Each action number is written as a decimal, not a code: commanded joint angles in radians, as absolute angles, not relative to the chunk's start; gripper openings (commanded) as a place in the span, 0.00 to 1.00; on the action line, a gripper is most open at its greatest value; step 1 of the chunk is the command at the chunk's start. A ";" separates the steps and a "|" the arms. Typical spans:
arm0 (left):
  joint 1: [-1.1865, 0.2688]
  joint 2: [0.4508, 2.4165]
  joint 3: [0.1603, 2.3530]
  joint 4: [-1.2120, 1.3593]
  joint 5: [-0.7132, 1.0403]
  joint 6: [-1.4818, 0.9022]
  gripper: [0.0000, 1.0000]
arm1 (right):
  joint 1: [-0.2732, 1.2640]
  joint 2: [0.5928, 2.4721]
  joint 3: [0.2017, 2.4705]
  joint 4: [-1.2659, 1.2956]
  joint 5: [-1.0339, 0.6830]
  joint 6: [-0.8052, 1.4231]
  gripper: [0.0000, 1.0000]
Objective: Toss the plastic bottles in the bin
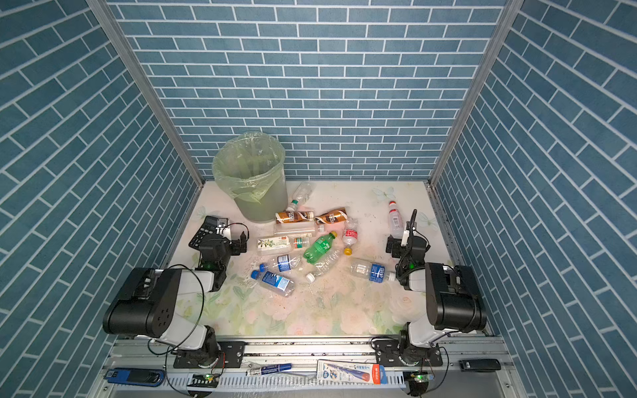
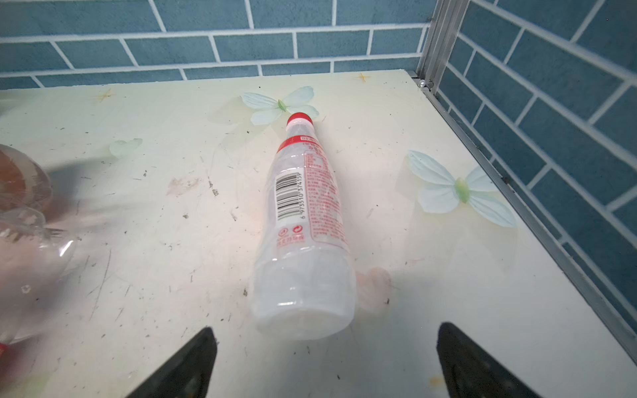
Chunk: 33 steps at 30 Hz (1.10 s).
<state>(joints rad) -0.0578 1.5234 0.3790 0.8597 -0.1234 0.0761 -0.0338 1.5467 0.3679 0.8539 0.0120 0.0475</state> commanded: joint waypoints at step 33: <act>-0.045 1.525 0.385 0.865 -0.106 0.069 0.99 | -0.032 1.507 0.409 0.813 0.139 0.076 0.99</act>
